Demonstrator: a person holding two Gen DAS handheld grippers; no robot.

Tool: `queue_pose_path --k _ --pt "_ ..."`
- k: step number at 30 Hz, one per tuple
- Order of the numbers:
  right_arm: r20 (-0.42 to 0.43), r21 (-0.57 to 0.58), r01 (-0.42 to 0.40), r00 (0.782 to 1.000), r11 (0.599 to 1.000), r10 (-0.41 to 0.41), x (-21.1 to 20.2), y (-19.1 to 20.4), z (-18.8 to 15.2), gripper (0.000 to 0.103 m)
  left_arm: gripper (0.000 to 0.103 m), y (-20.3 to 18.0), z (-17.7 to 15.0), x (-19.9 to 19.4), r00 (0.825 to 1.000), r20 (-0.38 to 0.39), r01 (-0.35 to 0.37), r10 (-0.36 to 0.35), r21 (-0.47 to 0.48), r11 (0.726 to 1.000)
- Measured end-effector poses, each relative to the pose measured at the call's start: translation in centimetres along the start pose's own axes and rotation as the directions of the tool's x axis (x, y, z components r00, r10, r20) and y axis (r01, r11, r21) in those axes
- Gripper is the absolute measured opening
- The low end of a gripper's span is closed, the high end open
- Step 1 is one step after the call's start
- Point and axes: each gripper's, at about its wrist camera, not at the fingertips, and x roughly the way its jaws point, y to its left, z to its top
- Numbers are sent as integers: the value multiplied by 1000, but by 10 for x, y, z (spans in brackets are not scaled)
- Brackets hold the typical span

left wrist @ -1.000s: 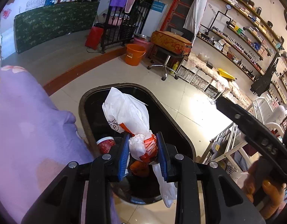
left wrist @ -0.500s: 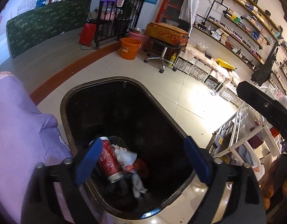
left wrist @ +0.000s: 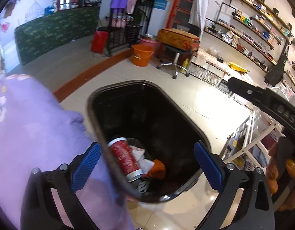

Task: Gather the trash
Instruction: 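Open the right tool over the bin while the left tool releases the wrapper, then move both open tools back over the trash on the bedspread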

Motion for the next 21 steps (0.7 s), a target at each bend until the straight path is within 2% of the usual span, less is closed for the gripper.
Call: queue_pose_path --k 6,9,11,14,17,19,20,21 --pt "-65 -42 -95 994 995 92 13 29 -11 83 96 35 -24 -32 994 29 -101 104 -76 992" --pt "-114 -65 -177 979 982 169 21 55 -21 83 96 60 -38 -52 986 41 -151 159 -154 977" --pt "-147 -90 -221 967 971 206 25 76 -31 83 96 77 -49 -66 973 54 -208 222 -200 958" --pt "-187 -132 -290 946 948 264 28 109 -43 83 96 106 -65 -88 936 62 -319 346 -261 911" --pt "-230 -165 -352 922 921 311 30 138 -55 83 96 139 -82 -113 899 63 -390 434 -337 857" --pt "-253 -185 -384 908 904 334 30 154 -62 83 96 163 -92 -130 868 51 -440 495 -384 812" --pt "-264 -195 -399 901 896 344 30 163 -66 83 96 176 -97 -139 845 37 -472 533 -416 777" --pt "-273 -200 -411 895 890 352 31 170 -69 83 96 183 -100 -143 834 26 -488 552 -434 758"
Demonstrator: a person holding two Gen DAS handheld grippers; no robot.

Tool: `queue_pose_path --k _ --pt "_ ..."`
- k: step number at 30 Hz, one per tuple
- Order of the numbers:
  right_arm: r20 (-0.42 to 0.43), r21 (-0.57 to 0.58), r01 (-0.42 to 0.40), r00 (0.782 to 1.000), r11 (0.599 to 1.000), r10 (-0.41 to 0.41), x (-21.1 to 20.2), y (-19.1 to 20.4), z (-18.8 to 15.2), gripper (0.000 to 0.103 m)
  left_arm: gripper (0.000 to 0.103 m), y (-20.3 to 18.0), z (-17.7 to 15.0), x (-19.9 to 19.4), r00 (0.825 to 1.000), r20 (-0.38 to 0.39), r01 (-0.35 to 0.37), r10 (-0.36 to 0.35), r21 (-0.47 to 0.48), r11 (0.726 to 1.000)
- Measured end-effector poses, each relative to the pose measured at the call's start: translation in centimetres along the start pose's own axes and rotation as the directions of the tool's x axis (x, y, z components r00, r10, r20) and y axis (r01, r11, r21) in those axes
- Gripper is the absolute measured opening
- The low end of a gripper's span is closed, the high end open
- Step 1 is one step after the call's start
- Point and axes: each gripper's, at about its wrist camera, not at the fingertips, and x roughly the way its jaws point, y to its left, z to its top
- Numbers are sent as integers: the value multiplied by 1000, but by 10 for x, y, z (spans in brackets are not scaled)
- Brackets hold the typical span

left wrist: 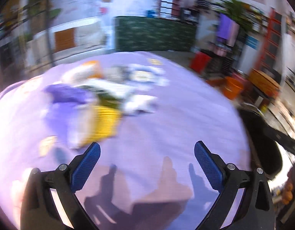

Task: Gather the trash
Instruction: 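Move both open tools back over the trash on the bedspread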

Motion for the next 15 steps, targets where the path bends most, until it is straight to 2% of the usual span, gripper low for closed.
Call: queue_pose_path --k 2,6,12,15 --pt "-19 -21 -25 1000 999 25 7 14 -2 83 96 26 3 1 999 -2 -49 49 -50 998" --pt "-45 -61 -65 997 996 63 15 42 -9 83 95 47 12 4 995 8 -103 104 -95 990" --pt "-63 -95 -99 994 991 93 19 64 -13 83 92 48 28 30 988 -23 -151 151 -4 989" --pt "-68 -103 -105 993 989 99 18 68 -15 83 83 52 33 47 983 -47 -176 176 16 984"
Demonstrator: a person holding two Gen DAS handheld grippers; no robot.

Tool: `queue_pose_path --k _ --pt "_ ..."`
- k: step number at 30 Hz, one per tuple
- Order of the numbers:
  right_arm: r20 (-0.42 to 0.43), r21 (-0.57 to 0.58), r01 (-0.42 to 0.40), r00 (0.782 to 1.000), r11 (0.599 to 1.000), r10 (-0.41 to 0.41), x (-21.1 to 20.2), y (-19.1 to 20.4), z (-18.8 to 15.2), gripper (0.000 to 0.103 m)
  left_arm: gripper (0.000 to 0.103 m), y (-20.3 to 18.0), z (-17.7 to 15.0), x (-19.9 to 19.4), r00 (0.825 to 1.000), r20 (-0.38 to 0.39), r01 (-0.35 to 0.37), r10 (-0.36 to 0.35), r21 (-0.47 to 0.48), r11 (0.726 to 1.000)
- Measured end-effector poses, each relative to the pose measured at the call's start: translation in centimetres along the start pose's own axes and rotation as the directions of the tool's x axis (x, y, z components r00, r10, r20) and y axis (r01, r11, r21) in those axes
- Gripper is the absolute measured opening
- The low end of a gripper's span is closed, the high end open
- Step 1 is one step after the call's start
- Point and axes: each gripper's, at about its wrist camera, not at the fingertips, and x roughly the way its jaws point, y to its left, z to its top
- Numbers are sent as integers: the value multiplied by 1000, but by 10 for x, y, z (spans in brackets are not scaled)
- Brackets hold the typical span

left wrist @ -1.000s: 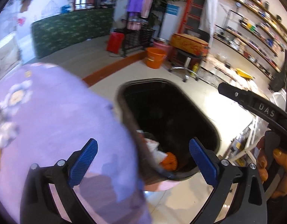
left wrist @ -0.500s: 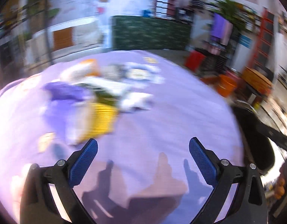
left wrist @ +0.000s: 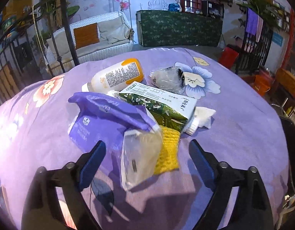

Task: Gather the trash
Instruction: 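Move both open tools back over the trash on the bedspread, then grasp the purple wipes pack with the left tool while the right tool grasps the yellow mesh net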

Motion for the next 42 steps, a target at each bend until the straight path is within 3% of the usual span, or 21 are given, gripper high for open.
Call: queue_pose_path --k 4,11,12,14,16,21,29,37,42 --pt "-13 -10 -8 1000 1000 8 2 4 -1 83 67 12 4 9 999 -19 -41 40 -40 998" --pt "-40 -39 -31 999 999 30 10 14 -1 83 41 39 -5 -7 1000 4 -2 2 -150 989" --pt "-44 -47 -39 998 998 37 12 18 0 83 33 42 -7 -11 1000 8 1 0 -165 986" --pt "-47 -64 -52 998 997 49 14 25 1 83 32 49 -9 -17 1000 19 16 -13 -188 982" --pt "-50 -90 -77 996 993 73 17 36 4 83 24 55 -12 -24 999 32 18 -12 -203 979" --pt "-94 -150 -181 981 972 169 26 63 9 83 19 67 -23 -40 998 57 30 -16 -235 971" --pt "-177 -256 -293 951 921 253 51 125 8 83 9 79 -35 -73 993 120 14 18 -256 967" --pt "-241 -342 -356 928 869 285 76 185 12 83 7 93 -46 -87 987 159 38 9 -293 955" --pt "-270 -416 -354 928 837 258 97 222 15 82 7 97 -51 -99 981 192 33 25 -294 955"
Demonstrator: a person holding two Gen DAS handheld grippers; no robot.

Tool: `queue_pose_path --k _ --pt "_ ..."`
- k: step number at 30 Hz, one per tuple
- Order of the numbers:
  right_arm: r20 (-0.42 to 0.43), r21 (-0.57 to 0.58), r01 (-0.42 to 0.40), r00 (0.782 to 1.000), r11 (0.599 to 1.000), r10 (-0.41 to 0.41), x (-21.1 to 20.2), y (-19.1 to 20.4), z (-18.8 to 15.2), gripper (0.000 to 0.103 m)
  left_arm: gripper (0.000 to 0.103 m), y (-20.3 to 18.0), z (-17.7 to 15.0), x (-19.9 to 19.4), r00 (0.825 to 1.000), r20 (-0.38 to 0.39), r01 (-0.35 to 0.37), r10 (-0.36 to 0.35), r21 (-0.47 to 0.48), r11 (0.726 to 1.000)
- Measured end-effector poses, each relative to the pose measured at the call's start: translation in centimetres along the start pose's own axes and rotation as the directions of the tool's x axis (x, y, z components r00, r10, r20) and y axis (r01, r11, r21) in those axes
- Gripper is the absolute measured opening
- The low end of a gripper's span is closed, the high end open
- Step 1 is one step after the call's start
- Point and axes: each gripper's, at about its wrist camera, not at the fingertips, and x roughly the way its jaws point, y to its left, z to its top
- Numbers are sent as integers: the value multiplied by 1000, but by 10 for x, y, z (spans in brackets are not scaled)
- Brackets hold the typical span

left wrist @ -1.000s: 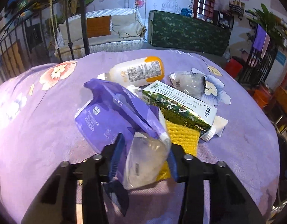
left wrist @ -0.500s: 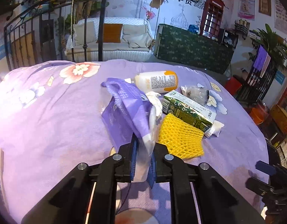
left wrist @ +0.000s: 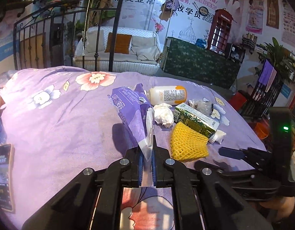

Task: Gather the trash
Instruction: 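Grasp the purple wipes pack with the left tool while the right tool grasps the yellow mesh net, then carry the purple wipes pack and yellow net over the black bin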

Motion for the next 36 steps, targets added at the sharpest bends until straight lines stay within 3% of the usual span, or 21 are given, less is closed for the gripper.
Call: queue_pose_path --k 9,17,25,36 --pt "-89 -54 71 993 996 -75 50 5 28 66 7 2 -4 -2 1000 4 27 -27 -5 1000" --pt "-95 -63 114 988 992 -119 53 2 28 19 7 3 -5 -1 999 1 41 -41 -2 999" --pt "-18 -22 84 996 996 -85 16 3 13 16 7 -2 -7 -6 998 11 54 -54 20 998" --pt "108 52 73 991 996 -78 -57 -7 -24 15 7 -31 -7 -20 990 40 131 -134 74 989"
